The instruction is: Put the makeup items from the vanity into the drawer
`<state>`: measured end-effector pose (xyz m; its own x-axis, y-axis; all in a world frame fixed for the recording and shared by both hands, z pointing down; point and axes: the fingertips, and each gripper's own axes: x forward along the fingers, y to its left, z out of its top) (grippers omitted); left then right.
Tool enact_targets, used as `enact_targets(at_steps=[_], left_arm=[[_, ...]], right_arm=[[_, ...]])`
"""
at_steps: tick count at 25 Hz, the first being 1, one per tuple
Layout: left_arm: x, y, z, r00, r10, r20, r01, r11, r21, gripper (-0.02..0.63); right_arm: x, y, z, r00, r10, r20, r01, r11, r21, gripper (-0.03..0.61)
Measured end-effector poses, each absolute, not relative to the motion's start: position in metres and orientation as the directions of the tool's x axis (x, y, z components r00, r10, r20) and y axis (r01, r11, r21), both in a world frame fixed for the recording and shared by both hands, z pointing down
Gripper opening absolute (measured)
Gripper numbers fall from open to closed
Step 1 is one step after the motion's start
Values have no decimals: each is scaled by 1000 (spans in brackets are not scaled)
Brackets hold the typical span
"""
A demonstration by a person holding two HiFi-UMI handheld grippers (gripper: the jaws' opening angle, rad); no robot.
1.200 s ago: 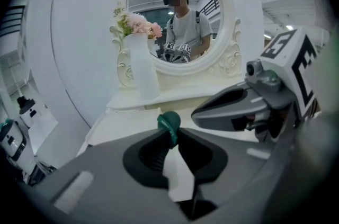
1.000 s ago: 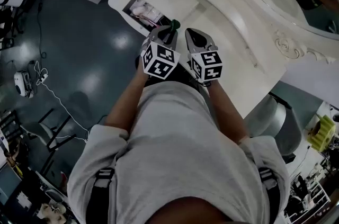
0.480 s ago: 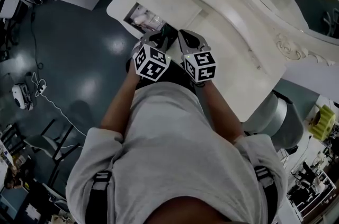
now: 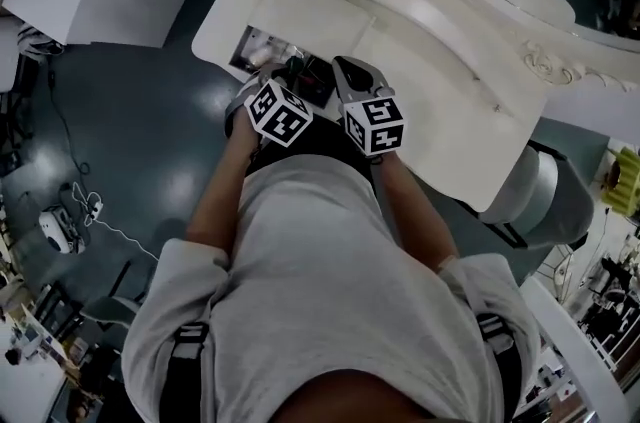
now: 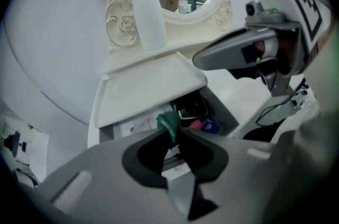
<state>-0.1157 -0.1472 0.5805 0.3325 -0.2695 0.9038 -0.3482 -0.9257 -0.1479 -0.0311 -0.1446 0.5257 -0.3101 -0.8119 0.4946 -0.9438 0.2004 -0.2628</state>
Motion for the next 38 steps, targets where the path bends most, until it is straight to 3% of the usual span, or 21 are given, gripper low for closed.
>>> enact_targets(at_steps=[6, 9, 14, 18, 22, 27, 30, 38], left_arm=[[-115, -152, 598, 316, -197, 928, -251, -961, -118, 83], [-112, -152, 601, 312, -171, 935, -224, -969, -102, 131], [-107, -157, 597, 361, -159, 919, -229, -970, -78, 186], [-101, -161, 576, 409, -215, 887, -279, -955, -103, 184], [-83, -150, 547, 499, -274, 822, -359, -929, -91, 151], [-45, -116, 496, 622, -405, 670, -448, -886, -119, 6], [-16, -86, 454, 711, -483, 511, -504, -857, -108, 3], [52, 30, 381, 860, -429, 276, -447, -895, 2, 3]], right_arm=[[-16, -137, 530, -209, -822, 530, -965, 84, -249, -2], [-10, -131, 532, -164, -820, 549, -970, 34, -239, 0], [1, -116, 530, -97, -817, 568, -974, -38, -222, 0], [10, -99, 521, -61, -831, 552, -979, -58, -196, 0], [17, -81, 504, -64, -854, 517, -983, -36, -182, -2], [51, -47, 462, 17, -901, 433, -985, -89, -147, -2], [74, -19, 438, 79, -920, 383, -980, -141, -137, -2], [106, 70, 374, 198, -954, 223, -974, -217, -65, -2]])
